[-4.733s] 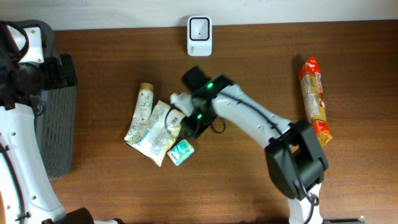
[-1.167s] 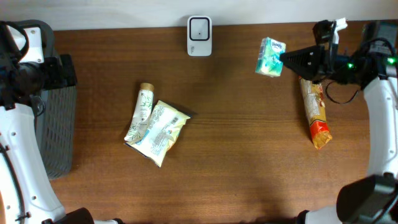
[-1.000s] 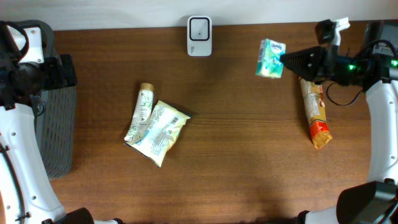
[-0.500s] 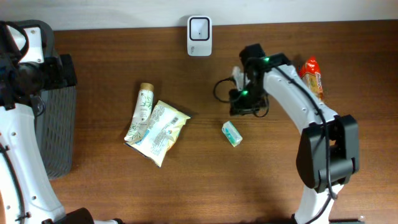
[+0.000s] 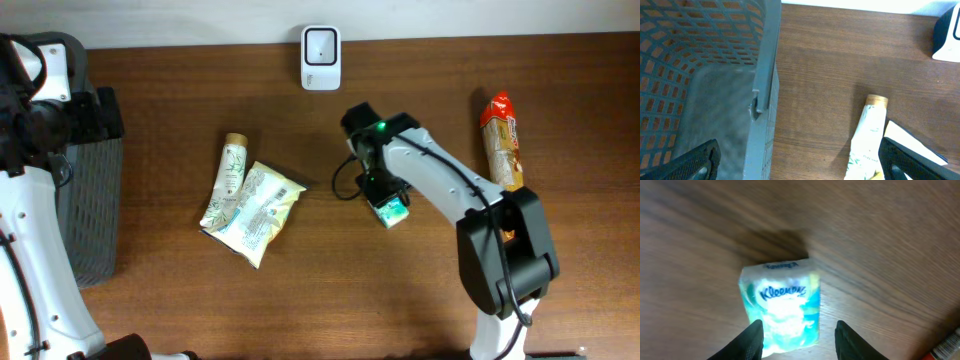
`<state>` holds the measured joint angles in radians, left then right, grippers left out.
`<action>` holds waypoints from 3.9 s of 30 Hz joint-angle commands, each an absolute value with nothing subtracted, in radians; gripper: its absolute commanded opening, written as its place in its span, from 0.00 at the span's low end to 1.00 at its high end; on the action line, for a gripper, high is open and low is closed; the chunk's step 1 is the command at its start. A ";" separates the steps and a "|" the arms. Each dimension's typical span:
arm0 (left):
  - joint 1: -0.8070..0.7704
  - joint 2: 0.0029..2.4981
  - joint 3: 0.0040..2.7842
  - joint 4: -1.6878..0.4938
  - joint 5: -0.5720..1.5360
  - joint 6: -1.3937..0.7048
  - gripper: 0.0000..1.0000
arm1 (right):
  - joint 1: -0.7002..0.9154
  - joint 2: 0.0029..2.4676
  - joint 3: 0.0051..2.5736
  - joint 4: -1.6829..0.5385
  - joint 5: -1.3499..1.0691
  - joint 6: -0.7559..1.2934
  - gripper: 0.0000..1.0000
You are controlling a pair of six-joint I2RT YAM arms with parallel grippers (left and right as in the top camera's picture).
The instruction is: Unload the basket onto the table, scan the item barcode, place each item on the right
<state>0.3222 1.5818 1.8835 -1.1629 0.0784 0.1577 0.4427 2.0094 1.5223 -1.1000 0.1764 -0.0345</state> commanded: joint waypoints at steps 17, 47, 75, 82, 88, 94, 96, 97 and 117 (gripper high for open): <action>0.326 1.574 1.896 -1.164 0.089 0.171 0.99 | 0.252 2.000 1.359 -1.025 -0.157 -0.071 0.18; 0.326 1.574 1.896 -1.164 0.089 0.171 0.99 | 0.157 1.992 1.214 -0.909 -1.044 -0.175 0.04; 0.326 1.574 1.896 -1.164 0.089 0.171 0.99 | 0.229 2.080 1.322 -0.923 -0.258 0.160 0.12; 0.326 1.574 1.896 -1.164 0.089 0.171 0.99 | 0.222 2.062 1.445 -1.107 -0.614 -0.043 0.04; 0.326 1.574 1.896 -1.164 0.089 0.171 0.99 | 0.055 2.050 1.541 -1.198 -1.552 -0.342 0.04; 0.326 1.574 1.896 -1.164 0.089 0.171 0.99 | 0.019 2.022 1.861 -1.403 -1.552 -0.249 0.04; 0.326 1.574 1.896 -1.164 0.089 0.171 0.99 | 0.019 1.993 2.014 -1.458 -1.552 -0.249 0.04; 0.326 1.574 1.896 -1.164 0.089 0.171 0.99 | 0.019 1.983 2.063 -1.471 -1.552 -0.249 0.04; 0.326 1.574 1.896 -1.164 0.089 0.171 0.99 | 0.458 2.411 2.312 -0.358 0.432 -0.530 0.04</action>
<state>0.3222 1.5818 1.8832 -1.1671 0.0784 0.1577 0.4488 2.3199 2.3009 -0.5343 0.3595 -0.2462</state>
